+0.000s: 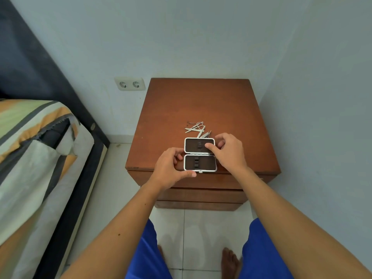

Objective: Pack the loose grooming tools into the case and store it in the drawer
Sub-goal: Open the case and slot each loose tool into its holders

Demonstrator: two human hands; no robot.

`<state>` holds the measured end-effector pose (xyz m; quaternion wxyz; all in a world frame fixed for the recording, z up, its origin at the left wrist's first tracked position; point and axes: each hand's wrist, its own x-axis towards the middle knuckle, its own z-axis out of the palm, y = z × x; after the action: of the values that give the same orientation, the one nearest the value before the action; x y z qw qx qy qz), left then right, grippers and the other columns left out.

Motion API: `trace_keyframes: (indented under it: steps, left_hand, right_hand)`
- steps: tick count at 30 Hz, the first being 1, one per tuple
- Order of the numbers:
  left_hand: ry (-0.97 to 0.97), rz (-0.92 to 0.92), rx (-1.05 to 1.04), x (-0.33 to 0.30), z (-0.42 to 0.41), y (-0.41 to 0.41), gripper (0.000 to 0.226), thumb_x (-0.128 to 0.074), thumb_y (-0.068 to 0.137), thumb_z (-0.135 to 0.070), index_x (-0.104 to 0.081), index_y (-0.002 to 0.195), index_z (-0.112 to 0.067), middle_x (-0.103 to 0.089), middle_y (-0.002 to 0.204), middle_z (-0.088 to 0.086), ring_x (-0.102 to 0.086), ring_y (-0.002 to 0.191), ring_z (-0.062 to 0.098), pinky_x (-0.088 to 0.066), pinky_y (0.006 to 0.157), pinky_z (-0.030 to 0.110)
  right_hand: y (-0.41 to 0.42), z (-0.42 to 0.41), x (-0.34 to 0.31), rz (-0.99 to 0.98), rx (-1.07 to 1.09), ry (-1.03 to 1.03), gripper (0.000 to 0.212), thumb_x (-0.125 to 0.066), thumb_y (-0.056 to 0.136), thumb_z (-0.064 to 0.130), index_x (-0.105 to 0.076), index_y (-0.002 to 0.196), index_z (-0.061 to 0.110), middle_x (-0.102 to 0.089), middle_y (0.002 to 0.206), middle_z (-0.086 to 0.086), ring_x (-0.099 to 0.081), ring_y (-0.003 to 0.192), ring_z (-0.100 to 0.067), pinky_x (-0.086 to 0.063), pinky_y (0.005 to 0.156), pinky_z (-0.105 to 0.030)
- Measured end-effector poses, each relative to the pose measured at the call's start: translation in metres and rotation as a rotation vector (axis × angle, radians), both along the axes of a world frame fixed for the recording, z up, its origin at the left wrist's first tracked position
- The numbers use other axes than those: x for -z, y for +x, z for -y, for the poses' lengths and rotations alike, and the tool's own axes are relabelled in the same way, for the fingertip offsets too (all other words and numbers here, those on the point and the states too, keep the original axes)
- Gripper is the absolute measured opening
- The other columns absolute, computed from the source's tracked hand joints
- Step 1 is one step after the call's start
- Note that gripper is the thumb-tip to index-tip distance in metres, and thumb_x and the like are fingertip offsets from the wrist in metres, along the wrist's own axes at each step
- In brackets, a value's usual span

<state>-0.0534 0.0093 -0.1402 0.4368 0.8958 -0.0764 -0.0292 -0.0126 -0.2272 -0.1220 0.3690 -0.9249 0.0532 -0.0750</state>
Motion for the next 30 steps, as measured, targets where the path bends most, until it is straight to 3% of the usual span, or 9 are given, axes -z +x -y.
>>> trace_keyframes:
  steps: [4,6,9,12,14,18,24,30]
  left_hand:
    - [0.042,-0.059,0.077,-0.01,-0.005,0.009,0.09,-0.096,0.056,-0.063,-0.057,0.131,-0.033,-0.059,0.107,-0.012,-0.054,0.093,0.011,-0.048,0.074,0.025]
    - [0.062,-0.068,0.097,-0.016,-0.006,0.018,0.079,-0.092,0.064,-0.065,-0.058,0.128,-0.033,-0.061,0.106,-0.012,-0.056,0.09,0.007,-0.046,0.072,0.024]
    - [0.093,-0.007,0.071,-0.02,-0.001,0.04,0.055,-0.08,0.082,-0.061,-0.062,0.125,-0.031,-0.064,0.102,-0.013,-0.055,0.084,0.0,-0.04,0.071,0.023]
    - [0.126,0.019,0.018,-0.018,0.007,0.064,0.046,-0.071,0.094,-0.053,-0.063,0.13,-0.024,-0.066,0.102,-0.012,-0.057,0.089,0.006,-0.045,0.077,0.029]
    - [0.165,0.026,0.015,-0.014,0.013,0.075,0.04,-0.072,0.096,-0.046,-0.066,0.127,-0.023,-0.064,0.101,-0.01,-0.059,0.098,0.013,-0.05,0.085,0.035]
    - [0.183,0.029,0.006,-0.007,0.019,0.083,0.029,-0.081,0.089,-0.041,-0.07,0.111,-0.027,-0.061,0.1,-0.011,-0.058,0.095,0.012,-0.052,0.088,0.039]
    - [0.162,0.031,-0.022,-0.009,0.009,0.067,0.027,-0.084,0.086,-0.038,-0.067,0.104,-0.026,-0.062,0.096,-0.01,-0.057,0.088,0.012,-0.05,0.079,0.034]
    - [0.218,0.032,-0.01,-0.015,-0.014,0.029,0.027,-0.078,0.088,-0.049,-0.062,0.086,-0.028,-0.064,0.082,-0.011,-0.059,0.079,0.009,-0.038,0.061,0.029]
  right_hand:
    - [-0.022,0.016,0.003,-0.018,0.002,-0.008,0.018,-0.08,0.084,0.044,-0.074,0.088,0.028,-0.067,0.08,0.007,-0.064,0.076,-0.013,-0.057,0.077,-0.04]
    - [-0.034,0.021,0.004,-0.027,-0.03,-0.025,0.017,-0.081,0.084,0.043,-0.075,0.082,0.027,-0.067,0.078,0.007,-0.064,0.073,-0.011,-0.057,0.075,-0.04]
    - [-0.05,0.023,0.003,-0.046,-0.077,-0.054,0.02,-0.081,0.083,0.046,-0.076,0.084,0.027,-0.067,0.076,0.008,-0.063,0.072,-0.009,-0.055,0.071,-0.037]
    - [-0.061,0.021,0.004,-0.054,-0.091,-0.056,0.022,-0.082,0.083,0.048,-0.076,0.09,0.028,-0.065,0.076,0.009,-0.061,0.074,-0.011,-0.052,0.07,-0.034]
    - [-0.066,0.018,0.007,-0.042,-0.103,-0.061,0.025,-0.081,0.082,0.05,-0.076,0.093,0.028,-0.063,0.075,0.01,-0.06,0.077,-0.013,-0.049,0.071,-0.034]
    - [-0.068,0.014,0.009,-0.058,-0.085,-0.035,0.022,-0.081,0.084,0.046,-0.073,0.095,0.028,-0.064,0.074,0.01,-0.056,0.085,-0.016,-0.047,0.074,-0.035]
    - [-0.064,0.009,0.008,-0.108,-0.032,-0.017,0.007,-0.076,0.089,0.032,-0.072,0.089,0.027,-0.064,0.067,0.01,-0.057,0.089,-0.02,-0.046,0.075,-0.034]
    - [-0.047,0.014,-0.002,-0.161,0.015,-0.037,0.012,-0.075,0.088,0.027,-0.073,0.077,0.028,-0.066,0.068,0.01,-0.062,0.07,-0.01,-0.041,0.06,-0.024]
